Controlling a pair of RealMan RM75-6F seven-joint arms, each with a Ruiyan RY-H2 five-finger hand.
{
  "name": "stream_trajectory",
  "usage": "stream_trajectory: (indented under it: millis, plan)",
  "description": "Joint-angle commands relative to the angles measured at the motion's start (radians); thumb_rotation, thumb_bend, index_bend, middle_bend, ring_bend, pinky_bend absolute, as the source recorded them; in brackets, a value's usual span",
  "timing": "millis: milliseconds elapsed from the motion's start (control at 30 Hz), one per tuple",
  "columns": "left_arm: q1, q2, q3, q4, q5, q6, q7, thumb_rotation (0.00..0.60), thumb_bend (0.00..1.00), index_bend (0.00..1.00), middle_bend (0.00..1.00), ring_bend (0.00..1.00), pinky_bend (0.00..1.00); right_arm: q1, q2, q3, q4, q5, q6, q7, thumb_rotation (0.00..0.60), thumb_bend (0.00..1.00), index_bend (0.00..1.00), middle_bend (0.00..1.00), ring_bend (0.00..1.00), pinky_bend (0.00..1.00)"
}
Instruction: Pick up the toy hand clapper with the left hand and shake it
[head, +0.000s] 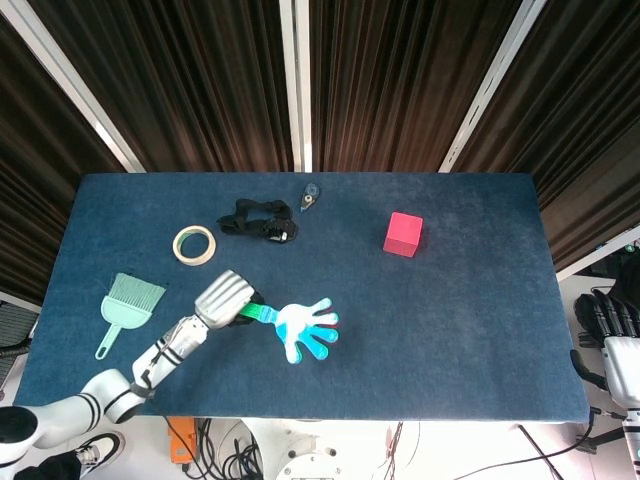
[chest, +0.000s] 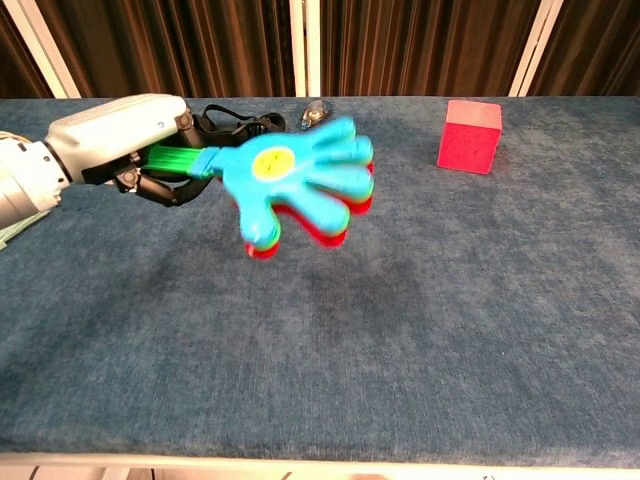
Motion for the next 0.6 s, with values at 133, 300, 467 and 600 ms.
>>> stream_trajectory:
  millis: [133,300,467,600]
  plan:
    - [0.009,0.077,-0.105,-0.297,-0.32,-0.217,-0.158,0.6,0.78,1.0,1.0,1.0,1.0,-0.001,-0.001,0.0,0.003,0.003,-0.001,0.002,0.6,0.28,0.0,0.0,0.0,0.0]
    - [0.023,0.079,-0.136,-0.307,-0.354,-0.198,-0.183,0.6,0.79,1.0,1.0,1.0,1.0,-0.003,-0.001,0.0,0.01,0.007,-0.001,0.009,0.6,0.28,0.0,0.0,0.0,0.0]
    - [0.016,0.057,-0.083,-0.239,-0.259,-0.161,-0.073,0.6,0.79,1.0,1.0,1.0,1.0,-0.001,-0.005,0.001,0.017,0.01,-0.009,0.015,0.6,0.28,0.0,0.0,0.0,0.0]
    - [-0.007,0.023,-0.019,-0.12,-0.131,-0.113,0.121,0.6,0.8,1.0,1.0,1.0,1.0,0.0,-0.008,-0.002,0.018,0.005,-0.008,0.013,0.6,0.28,0.0,0.0,0.0,0.0]
